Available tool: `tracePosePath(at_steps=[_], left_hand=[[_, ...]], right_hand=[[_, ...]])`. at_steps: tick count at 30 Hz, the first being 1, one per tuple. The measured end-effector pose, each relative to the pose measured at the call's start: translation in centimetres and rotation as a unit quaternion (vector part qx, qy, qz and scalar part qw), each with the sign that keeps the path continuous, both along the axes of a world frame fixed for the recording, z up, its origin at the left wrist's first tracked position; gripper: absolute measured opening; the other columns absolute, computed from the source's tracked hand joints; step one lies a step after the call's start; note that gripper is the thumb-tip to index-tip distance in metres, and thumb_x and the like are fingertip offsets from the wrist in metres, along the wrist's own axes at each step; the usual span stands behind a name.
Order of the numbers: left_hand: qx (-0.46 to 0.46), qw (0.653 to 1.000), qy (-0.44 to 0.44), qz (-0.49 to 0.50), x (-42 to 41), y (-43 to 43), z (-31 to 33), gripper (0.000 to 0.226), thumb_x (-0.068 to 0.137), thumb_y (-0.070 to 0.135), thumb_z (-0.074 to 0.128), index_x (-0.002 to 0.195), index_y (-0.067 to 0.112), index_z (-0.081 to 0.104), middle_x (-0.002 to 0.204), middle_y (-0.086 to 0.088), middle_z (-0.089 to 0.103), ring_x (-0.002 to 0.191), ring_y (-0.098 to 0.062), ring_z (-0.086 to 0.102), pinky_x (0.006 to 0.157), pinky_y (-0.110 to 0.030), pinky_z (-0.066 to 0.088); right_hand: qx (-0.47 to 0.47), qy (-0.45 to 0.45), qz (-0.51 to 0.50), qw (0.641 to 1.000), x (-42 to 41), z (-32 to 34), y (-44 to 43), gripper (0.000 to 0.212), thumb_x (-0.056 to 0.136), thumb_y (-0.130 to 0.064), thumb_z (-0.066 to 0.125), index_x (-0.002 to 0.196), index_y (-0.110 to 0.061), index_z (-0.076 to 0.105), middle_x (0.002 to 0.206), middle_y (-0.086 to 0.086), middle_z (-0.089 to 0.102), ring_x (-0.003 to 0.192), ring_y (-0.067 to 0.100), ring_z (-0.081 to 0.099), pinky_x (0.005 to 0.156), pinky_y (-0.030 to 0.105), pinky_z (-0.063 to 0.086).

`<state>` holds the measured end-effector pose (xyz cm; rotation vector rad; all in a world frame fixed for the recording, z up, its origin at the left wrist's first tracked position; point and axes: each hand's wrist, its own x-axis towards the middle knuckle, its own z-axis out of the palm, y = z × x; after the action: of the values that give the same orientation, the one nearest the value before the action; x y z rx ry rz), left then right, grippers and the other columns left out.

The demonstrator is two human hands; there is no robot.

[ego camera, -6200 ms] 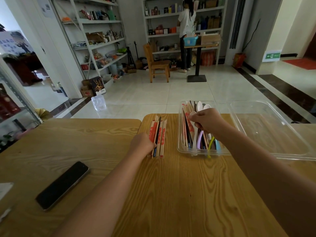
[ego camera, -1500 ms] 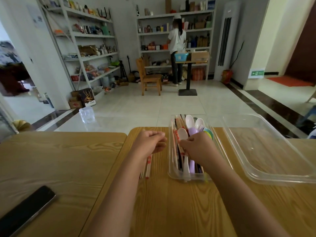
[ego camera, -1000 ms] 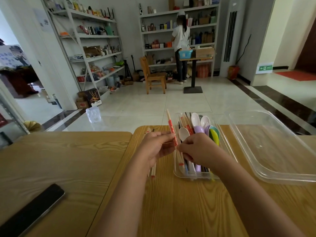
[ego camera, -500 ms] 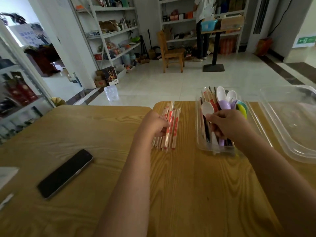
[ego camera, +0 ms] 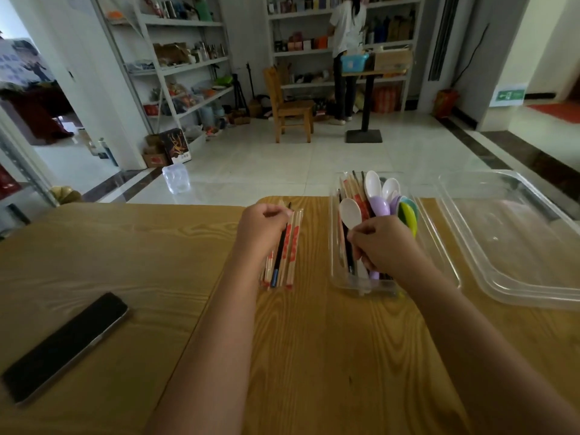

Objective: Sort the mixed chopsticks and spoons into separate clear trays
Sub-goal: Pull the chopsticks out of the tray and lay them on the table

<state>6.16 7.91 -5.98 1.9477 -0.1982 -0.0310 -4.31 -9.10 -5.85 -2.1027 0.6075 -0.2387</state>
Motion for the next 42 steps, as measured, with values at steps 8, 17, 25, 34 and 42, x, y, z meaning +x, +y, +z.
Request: tracePosePath(at_steps=[8,17,25,34,42], left_hand=[[-0.146,0.982,0.075,-0.091,-2.0,-2.8,0.7,0.013,0.096,0.019,0.061,0.105,0.015,0.068,0.096,-0.002,0.075,0.09,-0.015,0.071,0.078,-0.026,0.058],[-0.091,0.985,0.075,-0.128,-2.6,-3.0,1.6,0.014,0.097,0.021,0.059,0.104,0.013,0.069,0.093,-0.002,0.075,0.087,-0.017,0.072,0.074,-0.025,0.059],[-0.085,0.98,0.111,-0.14,-3.3,-3.5,1.2,0.013,0.096,0.017,0.061,0.103,0.01,0.07,0.093,-0.005,0.075,0.083,-0.016,0.072,0.07,-0.024,0.059],[-0.107,0.97,0.138,-0.167,-3.9,-4.0,1.4,0.013,0.092,0.022,0.067,0.099,0.012,0.072,0.083,0.001,0.075,0.075,-0.011,0.069,0.077,-0.03,0.059],[-0.105,0.973,0.137,-0.151,-3.4,-3.6,1.4,0.014,0.09,0.015,0.069,0.101,0.007,0.071,0.082,-0.003,0.075,0.073,-0.013,0.069,0.07,-0.027,0.057]], right_hand=[[-0.143,0.078,0.014,0.987,1.3,-1.0,0.5,0.019,0.092,-0.032,0.065,0.094,-0.013,0.066,0.075,0.0,0.063,0.071,0.015,0.065,0.065,0.028,0.056],[-0.216,0.11,0.006,0.97,0.6,0.0,2.1,0.016,0.092,-0.022,0.064,0.104,-0.012,0.059,0.082,0.001,0.053,0.079,0.018,0.059,0.073,0.029,0.053],[0.004,0.035,0.007,0.999,0.4,1.6,-0.6,0.022,0.088,-0.015,0.063,0.104,-0.001,0.059,0.062,0.008,0.066,0.039,0.01,0.054,0.039,0.02,0.043],[0.041,0.039,0.086,0.995,-0.9,3.7,-0.2,0.02,0.096,-0.014,0.059,0.08,-0.007,0.068,0.062,0.004,0.065,0.039,0.005,0.049,0.042,0.015,0.04],[0.071,0.023,0.087,0.993,-0.9,3.4,-0.3,0.017,0.096,-0.017,0.06,0.087,-0.006,0.069,0.064,0.005,0.068,0.038,0.005,0.047,0.042,0.015,0.041]])
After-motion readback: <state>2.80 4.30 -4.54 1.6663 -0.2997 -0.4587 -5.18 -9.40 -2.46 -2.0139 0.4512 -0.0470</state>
